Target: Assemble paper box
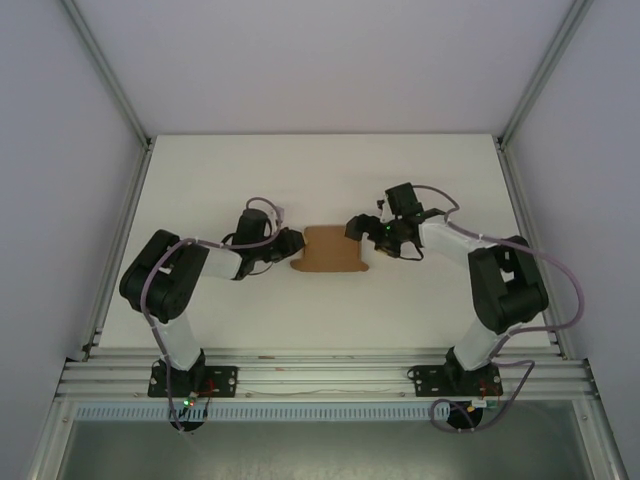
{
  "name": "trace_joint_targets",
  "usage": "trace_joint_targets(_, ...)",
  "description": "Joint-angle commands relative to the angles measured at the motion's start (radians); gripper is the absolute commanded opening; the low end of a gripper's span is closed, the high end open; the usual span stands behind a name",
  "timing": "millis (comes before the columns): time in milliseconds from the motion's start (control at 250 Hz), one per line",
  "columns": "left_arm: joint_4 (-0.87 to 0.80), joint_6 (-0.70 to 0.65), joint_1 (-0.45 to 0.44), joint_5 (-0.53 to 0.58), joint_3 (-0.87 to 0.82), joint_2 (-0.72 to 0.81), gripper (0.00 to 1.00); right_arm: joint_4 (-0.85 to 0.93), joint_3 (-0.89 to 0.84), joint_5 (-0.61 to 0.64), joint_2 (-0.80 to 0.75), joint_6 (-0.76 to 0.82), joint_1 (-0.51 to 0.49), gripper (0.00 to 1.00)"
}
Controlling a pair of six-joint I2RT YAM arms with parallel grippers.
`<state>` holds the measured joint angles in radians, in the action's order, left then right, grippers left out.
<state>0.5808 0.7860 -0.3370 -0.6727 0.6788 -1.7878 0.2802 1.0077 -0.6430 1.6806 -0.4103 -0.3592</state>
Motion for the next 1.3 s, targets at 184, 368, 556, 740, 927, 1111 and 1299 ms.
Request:
trace_joint_targets(184, 0.056, 0.024, 0.015, -0.021, -0.039, 0.009, 0.15, -0.112, -0.034, -0.180, 0.010, -0.075, -0.001, 0.96)
trace_joint_targets(368, 0.056, 0.013, 0.020, -0.016, -0.047, 0.011, 0.15, -0.177, -0.047, -0.217, 0.065, -0.103, -0.001, 0.94)
trace_joint_targets(556, 0.072, 0.006, 0.022, -0.038, -0.051, 0.000, 0.15, -0.293, -0.048, -0.299, 0.115, -0.160, -0.001, 0.86)
trace_joint_targets(740, 0.049, -0.043, 0.023, -0.060, -0.020, 0.025, 0.25, -0.400, -0.051, -0.350, 0.122, -0.233, 0.000, 0.56)
trace_joint_targets(927, -0.078, -0.184, 0.022, -0.036, 0.071, 0.133, 0.70, -0.372, -0.061, -0.327, 0.040, -0.285, 0.000, 0.42)
trace_joint_targets(1111, -0.316, -0.487, 0.016, 0.043, 0.176, 0.322, 1.00, -0.245, -0.032, -0.313, -0.049, -0.376, 0.001, 0.39)
trace_joint_targets(1299, -0.714, -1.025, -0.085, 0.082, 0.267, 0.504, 1.00, 0.059, 0.081, -0.372, -0.069, -0.546, 0.023, 0.39)
